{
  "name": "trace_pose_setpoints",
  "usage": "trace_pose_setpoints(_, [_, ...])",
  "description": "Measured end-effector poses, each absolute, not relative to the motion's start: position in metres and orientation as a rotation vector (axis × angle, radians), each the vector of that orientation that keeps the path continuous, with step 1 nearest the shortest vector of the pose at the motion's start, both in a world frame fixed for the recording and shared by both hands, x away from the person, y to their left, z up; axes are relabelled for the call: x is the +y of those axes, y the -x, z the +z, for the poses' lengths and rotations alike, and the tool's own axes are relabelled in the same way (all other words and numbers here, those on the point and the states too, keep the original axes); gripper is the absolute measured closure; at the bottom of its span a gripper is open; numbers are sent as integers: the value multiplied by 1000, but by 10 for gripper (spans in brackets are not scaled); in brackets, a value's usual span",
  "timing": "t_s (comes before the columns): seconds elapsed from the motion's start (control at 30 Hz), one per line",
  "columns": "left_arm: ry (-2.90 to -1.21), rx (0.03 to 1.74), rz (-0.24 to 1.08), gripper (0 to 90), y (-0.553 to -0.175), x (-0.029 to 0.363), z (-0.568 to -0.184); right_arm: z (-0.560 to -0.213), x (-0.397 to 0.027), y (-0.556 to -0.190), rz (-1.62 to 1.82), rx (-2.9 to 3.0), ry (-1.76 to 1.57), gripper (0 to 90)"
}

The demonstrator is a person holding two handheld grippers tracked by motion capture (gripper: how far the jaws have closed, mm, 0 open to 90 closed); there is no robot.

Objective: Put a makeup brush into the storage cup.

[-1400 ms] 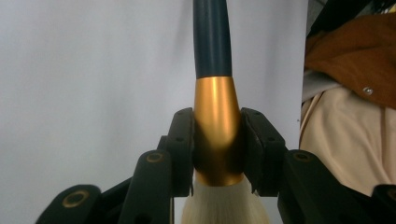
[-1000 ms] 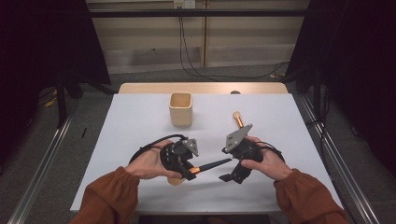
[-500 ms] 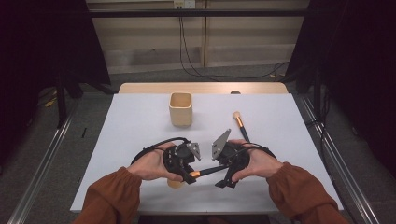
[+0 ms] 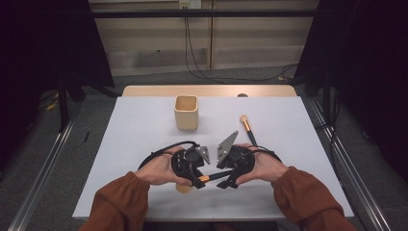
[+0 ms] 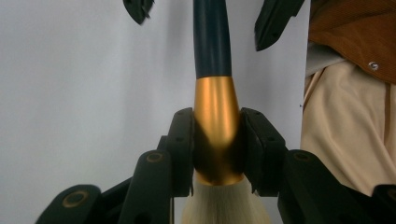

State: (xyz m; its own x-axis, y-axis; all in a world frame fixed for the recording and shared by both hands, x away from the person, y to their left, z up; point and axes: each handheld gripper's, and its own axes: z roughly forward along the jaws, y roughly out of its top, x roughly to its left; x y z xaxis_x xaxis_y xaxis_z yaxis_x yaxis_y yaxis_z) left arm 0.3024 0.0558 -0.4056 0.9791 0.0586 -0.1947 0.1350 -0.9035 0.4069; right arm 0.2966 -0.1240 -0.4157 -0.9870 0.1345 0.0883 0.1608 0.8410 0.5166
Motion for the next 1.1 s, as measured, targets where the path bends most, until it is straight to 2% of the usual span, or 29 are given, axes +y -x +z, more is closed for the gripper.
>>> trace_pose_setpoints(0.17, [-2691, 130, -254, 664, -302, 54, -405, -416, -122, -295, -851, -2957, 215, 472])
trace_pose_setpoints(0.37, [-2697, 116, -252, 665, -302, 53, -406, -420, -119, -297, -838, -2951, 187, 530])
trace_pose_setpoints(0.63, [-2678, 131, -243, 664, -303, 53, -408, -420, -121, -299, -897, -2916, 196, 660])
trace_pose_setpoints(1.1, [-2661, 110, -252, 663, -305, 57, -409, -422, -119, -295, -924, -2919, 130, 742])
